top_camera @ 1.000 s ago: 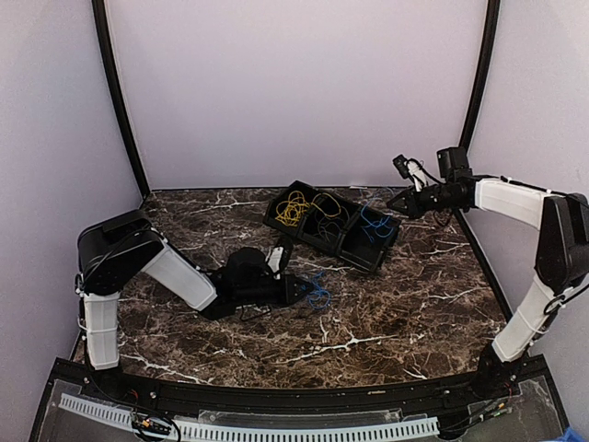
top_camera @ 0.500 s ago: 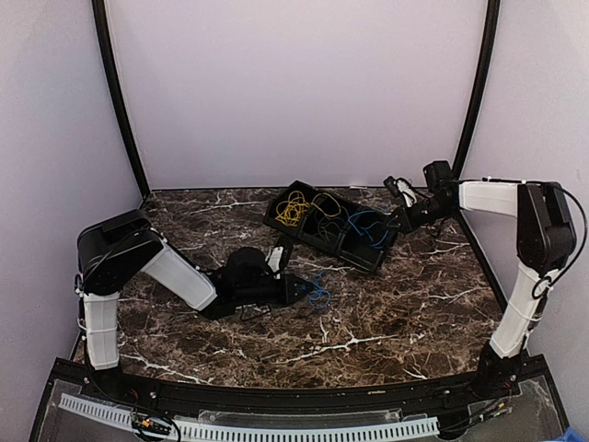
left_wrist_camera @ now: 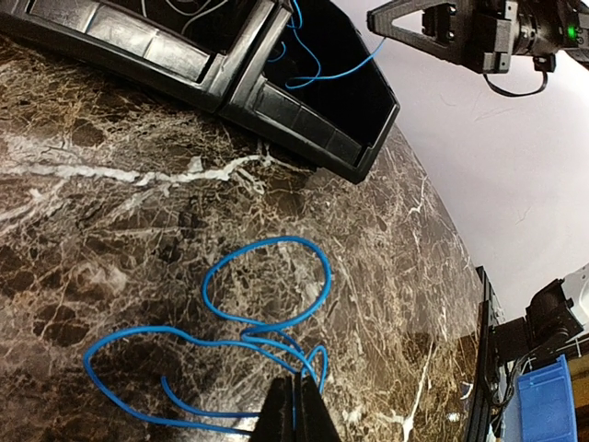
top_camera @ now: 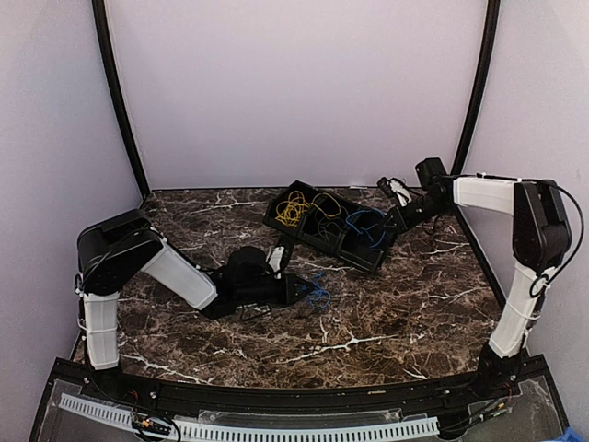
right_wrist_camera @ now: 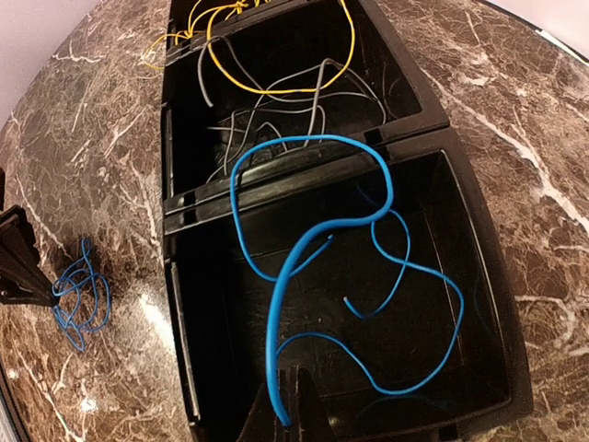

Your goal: Untangle the cables

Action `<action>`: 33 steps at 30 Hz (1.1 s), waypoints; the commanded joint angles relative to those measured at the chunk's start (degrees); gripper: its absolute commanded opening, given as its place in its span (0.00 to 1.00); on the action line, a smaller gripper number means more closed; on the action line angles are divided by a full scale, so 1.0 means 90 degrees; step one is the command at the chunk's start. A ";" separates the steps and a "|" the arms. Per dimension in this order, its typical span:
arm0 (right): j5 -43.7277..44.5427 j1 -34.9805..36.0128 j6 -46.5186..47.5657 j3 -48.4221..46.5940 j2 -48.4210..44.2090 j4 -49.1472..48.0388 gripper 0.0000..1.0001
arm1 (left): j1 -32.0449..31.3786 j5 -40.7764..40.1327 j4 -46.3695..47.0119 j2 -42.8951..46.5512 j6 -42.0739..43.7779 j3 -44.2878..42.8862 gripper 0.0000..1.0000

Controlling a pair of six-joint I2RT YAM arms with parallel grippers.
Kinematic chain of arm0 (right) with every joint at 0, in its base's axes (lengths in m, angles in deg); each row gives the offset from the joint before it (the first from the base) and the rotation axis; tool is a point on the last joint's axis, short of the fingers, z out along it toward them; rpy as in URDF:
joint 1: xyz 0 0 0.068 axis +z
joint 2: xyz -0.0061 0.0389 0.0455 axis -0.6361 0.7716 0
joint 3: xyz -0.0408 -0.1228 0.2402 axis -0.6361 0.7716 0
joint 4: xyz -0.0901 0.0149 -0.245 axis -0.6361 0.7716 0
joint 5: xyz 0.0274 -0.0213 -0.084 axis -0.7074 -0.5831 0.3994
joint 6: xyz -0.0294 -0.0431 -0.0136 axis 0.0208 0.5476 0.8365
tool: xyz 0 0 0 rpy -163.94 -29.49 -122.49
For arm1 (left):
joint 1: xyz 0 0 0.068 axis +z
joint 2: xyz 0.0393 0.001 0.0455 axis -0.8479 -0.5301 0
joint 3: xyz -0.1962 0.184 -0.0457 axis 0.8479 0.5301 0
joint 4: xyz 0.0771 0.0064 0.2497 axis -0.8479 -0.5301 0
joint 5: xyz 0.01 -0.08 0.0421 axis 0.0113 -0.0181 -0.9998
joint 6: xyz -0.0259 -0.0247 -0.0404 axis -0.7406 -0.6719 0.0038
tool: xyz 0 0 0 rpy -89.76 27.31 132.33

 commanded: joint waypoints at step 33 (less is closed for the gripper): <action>0.1267 0.0379 0.0361 -0.1167 0.0621 0.1161 0.07 | -0.0002 0.0307 0.0172 0.0517 0.0001 -0.0030 0.00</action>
